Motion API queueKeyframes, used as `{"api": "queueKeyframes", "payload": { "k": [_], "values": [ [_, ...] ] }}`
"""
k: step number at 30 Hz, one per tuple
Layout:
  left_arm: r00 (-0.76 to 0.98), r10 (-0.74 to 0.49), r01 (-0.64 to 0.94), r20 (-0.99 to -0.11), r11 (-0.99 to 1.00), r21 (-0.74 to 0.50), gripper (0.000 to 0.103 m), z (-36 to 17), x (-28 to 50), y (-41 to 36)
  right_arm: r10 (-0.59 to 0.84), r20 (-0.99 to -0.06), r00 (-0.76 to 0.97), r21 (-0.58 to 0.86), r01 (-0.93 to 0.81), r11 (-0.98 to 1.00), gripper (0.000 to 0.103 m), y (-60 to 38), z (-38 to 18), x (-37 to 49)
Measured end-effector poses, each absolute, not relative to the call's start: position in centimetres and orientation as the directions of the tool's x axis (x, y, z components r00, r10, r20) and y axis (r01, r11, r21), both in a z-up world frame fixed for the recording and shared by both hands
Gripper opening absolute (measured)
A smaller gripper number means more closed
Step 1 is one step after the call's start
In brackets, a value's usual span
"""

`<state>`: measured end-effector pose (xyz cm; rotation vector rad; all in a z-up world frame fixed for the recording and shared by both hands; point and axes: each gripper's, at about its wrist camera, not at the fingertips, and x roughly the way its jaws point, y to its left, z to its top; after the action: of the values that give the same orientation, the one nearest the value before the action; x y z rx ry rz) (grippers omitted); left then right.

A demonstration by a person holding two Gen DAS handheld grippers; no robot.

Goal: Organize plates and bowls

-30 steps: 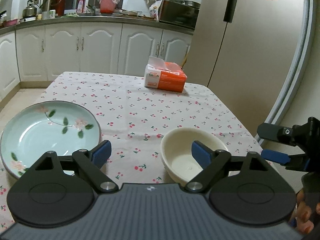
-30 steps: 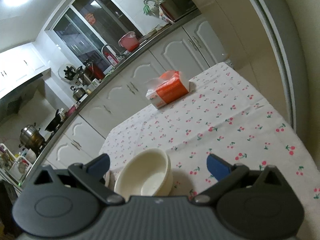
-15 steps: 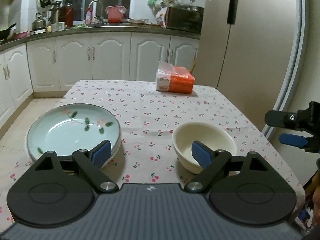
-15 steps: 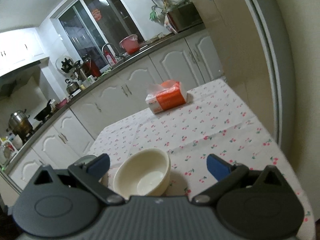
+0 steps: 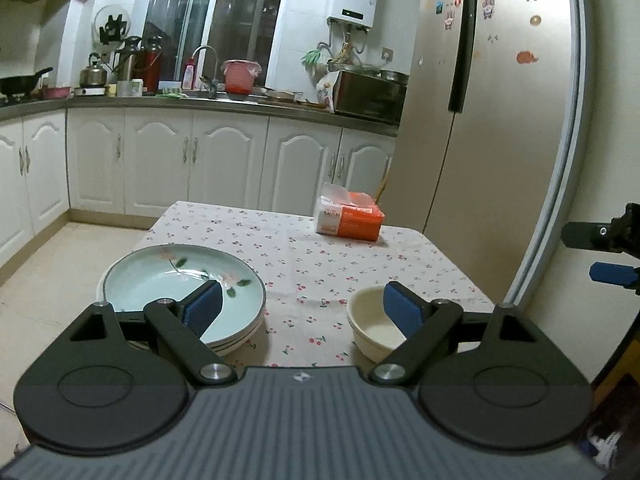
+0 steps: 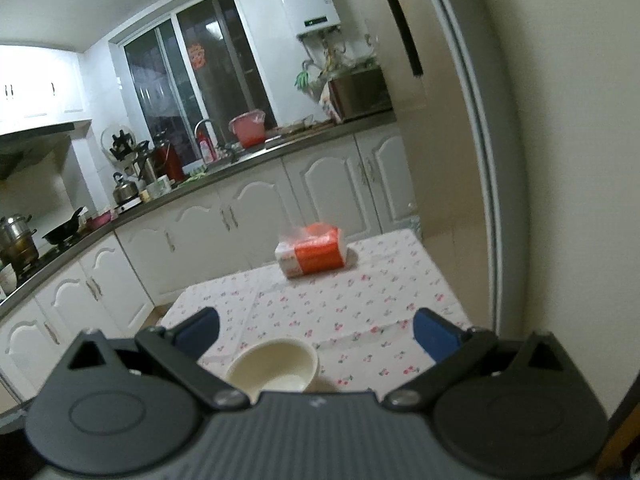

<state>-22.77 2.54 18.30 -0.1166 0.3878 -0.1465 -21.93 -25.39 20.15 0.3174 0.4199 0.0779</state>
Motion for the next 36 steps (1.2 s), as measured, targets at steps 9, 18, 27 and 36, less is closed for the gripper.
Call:
{"api": "queueKeyframes", "payload": {
  "k": [9,18,27,36],
  "values": [
    [0.928,-0.147,0.098,-0.341,0.983,-0.157,0.103,18.9,-23.6,3.0,0.129,-0.358,0.925,0.270,-0.030,0.962,0.102,-23.9,21.8,-24.0],
    [0.921,-0.128,0.065,-0.369,0.982,-0.177,0.103,17.8,-22.4,1.8,0.141,-0.348,0.927,0.317,-0.025,0.948,0.102,-25.4,21.0,-23.3],
    [0.869,-0.159,0.101,-0.468,0.984,-0.146,0.103,15.9,-18.3,-1.6,0.308,-0.418,0.854,0.516,-0.056,0.855,0.102,-27.0,15.7,-19.0],
    [0.787,-0.332,0.214,-0.520,0.937,-0.275,0.103,14.4,-13.9,-2.8,0.437,-0.428,0.791,0.676,-0.040,0.736,0.102,-28.6,11.9,-15.0]
  ]
}}
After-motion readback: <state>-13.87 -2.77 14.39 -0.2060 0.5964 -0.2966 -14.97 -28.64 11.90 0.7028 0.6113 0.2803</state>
